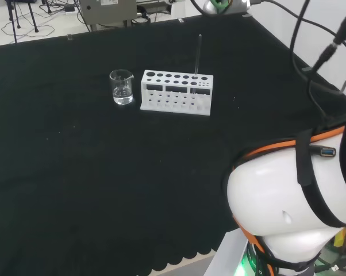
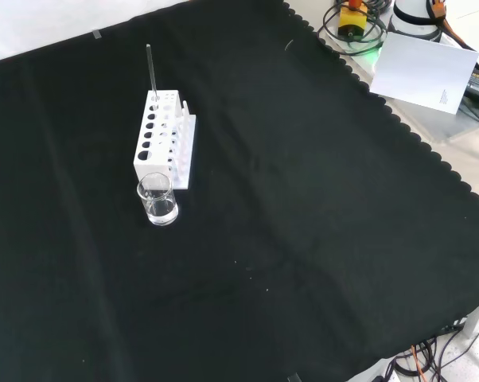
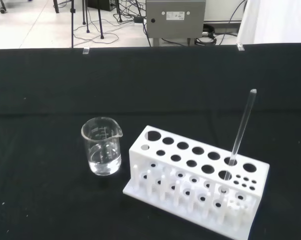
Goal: Take the glass rod from the white test tube rack.
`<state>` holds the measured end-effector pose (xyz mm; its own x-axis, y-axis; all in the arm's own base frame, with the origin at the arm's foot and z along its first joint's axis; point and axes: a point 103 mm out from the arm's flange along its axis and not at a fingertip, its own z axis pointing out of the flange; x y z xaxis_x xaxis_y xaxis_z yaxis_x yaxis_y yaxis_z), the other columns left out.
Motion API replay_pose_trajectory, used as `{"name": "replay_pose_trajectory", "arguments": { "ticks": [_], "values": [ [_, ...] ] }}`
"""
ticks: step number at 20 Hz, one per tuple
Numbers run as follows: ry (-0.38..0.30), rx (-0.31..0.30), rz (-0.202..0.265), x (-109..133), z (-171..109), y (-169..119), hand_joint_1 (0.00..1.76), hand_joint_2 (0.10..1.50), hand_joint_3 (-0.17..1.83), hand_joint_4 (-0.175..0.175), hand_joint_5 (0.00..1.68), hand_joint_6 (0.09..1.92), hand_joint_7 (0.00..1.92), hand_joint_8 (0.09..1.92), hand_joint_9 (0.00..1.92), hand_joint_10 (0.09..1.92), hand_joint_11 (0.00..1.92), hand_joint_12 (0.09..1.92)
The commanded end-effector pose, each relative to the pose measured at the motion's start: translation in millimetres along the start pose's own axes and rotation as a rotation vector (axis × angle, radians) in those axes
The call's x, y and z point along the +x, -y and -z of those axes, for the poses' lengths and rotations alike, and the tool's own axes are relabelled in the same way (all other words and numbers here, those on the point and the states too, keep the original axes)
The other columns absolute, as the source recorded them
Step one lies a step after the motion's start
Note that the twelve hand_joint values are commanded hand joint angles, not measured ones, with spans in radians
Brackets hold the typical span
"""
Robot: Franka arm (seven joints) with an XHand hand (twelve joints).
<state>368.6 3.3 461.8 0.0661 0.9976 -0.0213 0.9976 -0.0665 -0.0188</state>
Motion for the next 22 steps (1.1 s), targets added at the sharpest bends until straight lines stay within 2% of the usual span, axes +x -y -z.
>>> {"name": "replay_pose_trajectory", "arguments": {
  "ticks": [1,8,13,15,22],
  "values": [
    [-0.001,-0.012,-0.035,-28.7,-0.7,-32.1,0.57,0.92,0.46,-0.13,0.07,0.09,0.02,0.89,0.25,0.98,0.09,1.48],
    [-0.017,-0.008,-0.069,-53.7,-7.8,-60.7,0.57,0.92,0.47,-0.134,0.09,0.09,0.06,0.93,0.28,0.99,0.1,1.48],
    [-0.023,-0.003,-0.073,-69.3,-12.5,-80.3,0.57,0.92,0.47,-0.139,0.11,0.09,0.12,0.96,0.34,1.0,0.11,1.49],
    [-0.03,-0.019,-0.077,-76.1,-16.3,-87.3,0.57,0.92,0.47,-0.142,0.12,0.09,0.13,0.97,0.37,0.99,0.12,1.48],
    [-0.044,0.009,-0.091,-91.0,-36.6,-114.9,0.57,0.92,0.48,-0.153,0.17,0.09,0.22,1.0,0.51,0.98,0.17,1.48]
  ]
}}
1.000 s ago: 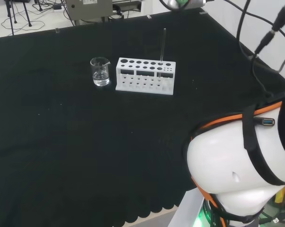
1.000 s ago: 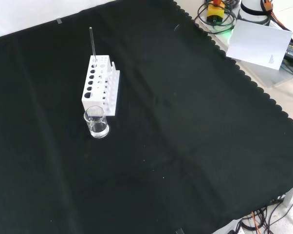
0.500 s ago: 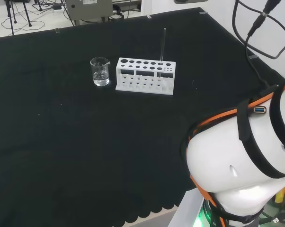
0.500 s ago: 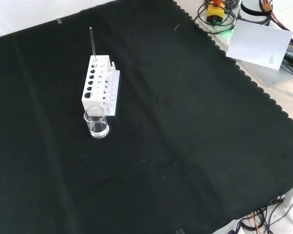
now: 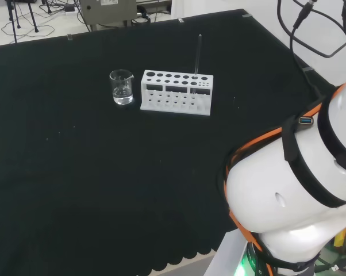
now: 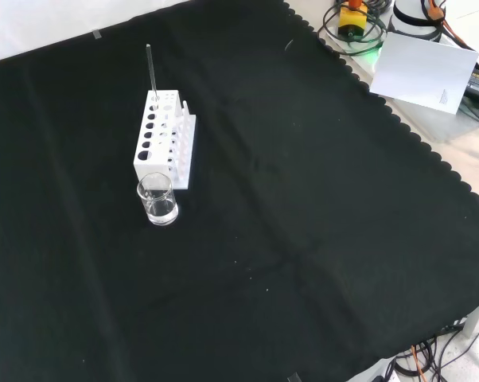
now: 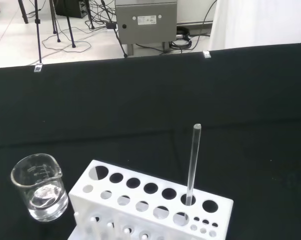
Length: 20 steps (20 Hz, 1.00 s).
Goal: Take the glass rod from the white test tube rack.
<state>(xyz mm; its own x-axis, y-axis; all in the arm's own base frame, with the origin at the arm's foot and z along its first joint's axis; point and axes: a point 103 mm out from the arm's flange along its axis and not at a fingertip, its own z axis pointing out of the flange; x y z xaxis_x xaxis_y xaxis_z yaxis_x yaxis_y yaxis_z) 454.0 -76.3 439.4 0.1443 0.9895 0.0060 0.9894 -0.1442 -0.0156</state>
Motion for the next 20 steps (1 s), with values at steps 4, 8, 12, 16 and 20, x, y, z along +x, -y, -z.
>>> {"name": "replay_pose_trajectory", "arguments": {
  "ticks": [4,8,12,16,20],
  "values": [
    [-0.009,0.032,-0.003,-20.2,-28.9,-37.1,0.57,0.92,0.48,-0.159,0.19,0.09,0.28,1.02,0.57,0.98,0.19,1.47],
    [0.019,0.052,0.014,-23.6,-43.6,-47.6,0.57,0.93,0.48,-0.169,0.24,0.09,0.34,1.01,0.64,0.96,0.23,1.46],
    [0.036,0.069,0.029,-27.2,-58.1,-58.2,0.57,0.93,0.48,-0.172,0.28,0.09,0.38,1.0,0.7,0.93,0.28,1.44],
    [0.044,0.078,0.038,-29.9,-77.3,-62.8,0.57,0.93,0.48,-0.175,0.33,0.09,0.41,1.0,0.78,0.95,0.3,1.44],
    [0.047,0.079,0.05,-27.6,-92.7,-64.2,0.57,0.93,0.48,-0.175,0.38,0.11,0.47,1.02,0.83,1.01,0.33,1.43]
  ]
}}
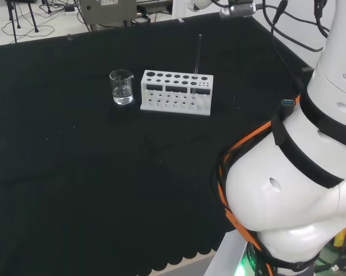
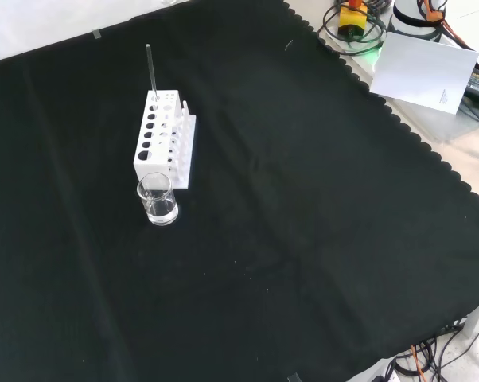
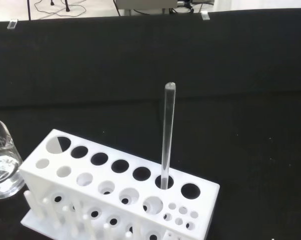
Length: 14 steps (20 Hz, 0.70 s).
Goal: Take the glass rod from the white test tube rack.
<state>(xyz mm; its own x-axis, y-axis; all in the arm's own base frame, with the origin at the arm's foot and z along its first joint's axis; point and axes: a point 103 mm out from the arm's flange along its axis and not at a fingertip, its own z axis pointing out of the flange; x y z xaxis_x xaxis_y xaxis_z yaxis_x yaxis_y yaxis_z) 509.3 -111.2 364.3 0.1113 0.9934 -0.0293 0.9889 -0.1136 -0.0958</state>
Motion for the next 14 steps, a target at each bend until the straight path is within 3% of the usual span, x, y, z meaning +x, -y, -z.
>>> {"name": "replay_pose_trajectory", "arguments": {
  "ticks": [1,6,14],
  "values": [
    [0.008,-0.004,0.022,1.1,-21.9,-5.8,0.57,0.94,0.47,-0.175,0.39,0.16,0.47,1.02,0.83,1.02,0.34,1.42],
    [0.009,-0.006,0.043,5.5,-36.9,-12.1,0.58,0.95,0.46,-0.175,0.28,0.69,0.52,1.04,0.85,1.05,0.35,1.42],
    [-0.018,-0.006,0.059,3.1,-58.2,-26.6,0.58,0.95,0.47,-0.175,0.28,0.87,0.58,1.07,0.91,1.06,0.37,1.42]
  ]
}}
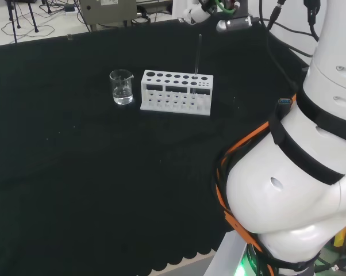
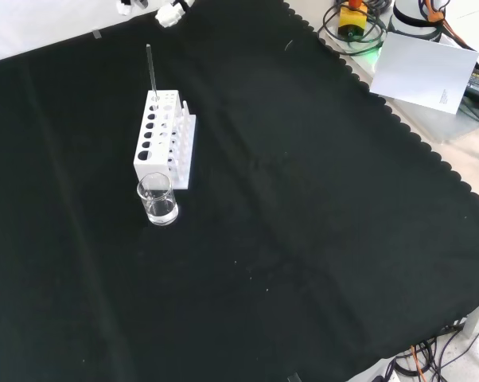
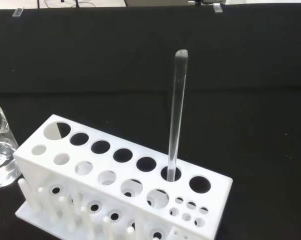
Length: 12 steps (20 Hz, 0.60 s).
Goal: Take the glass rod from the white test tube rack.
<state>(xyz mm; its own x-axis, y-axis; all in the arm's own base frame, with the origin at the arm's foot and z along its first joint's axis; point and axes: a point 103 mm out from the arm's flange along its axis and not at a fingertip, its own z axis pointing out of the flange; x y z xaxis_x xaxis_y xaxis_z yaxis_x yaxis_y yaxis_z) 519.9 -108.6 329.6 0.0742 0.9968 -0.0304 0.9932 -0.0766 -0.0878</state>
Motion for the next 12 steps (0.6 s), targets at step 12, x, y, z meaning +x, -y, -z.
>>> {"name": "replay_pose_trajectory", "arguments": {
  "ticks": [12],
  "values": [
    [-0.043,0.033,0.028,-5.5,-59.4,-20.1,0.6,0.96,0.47,-0.175,0.32,0.93,0.64,1.08,0.99,1.1,0.41,1.42]
  ]
}}
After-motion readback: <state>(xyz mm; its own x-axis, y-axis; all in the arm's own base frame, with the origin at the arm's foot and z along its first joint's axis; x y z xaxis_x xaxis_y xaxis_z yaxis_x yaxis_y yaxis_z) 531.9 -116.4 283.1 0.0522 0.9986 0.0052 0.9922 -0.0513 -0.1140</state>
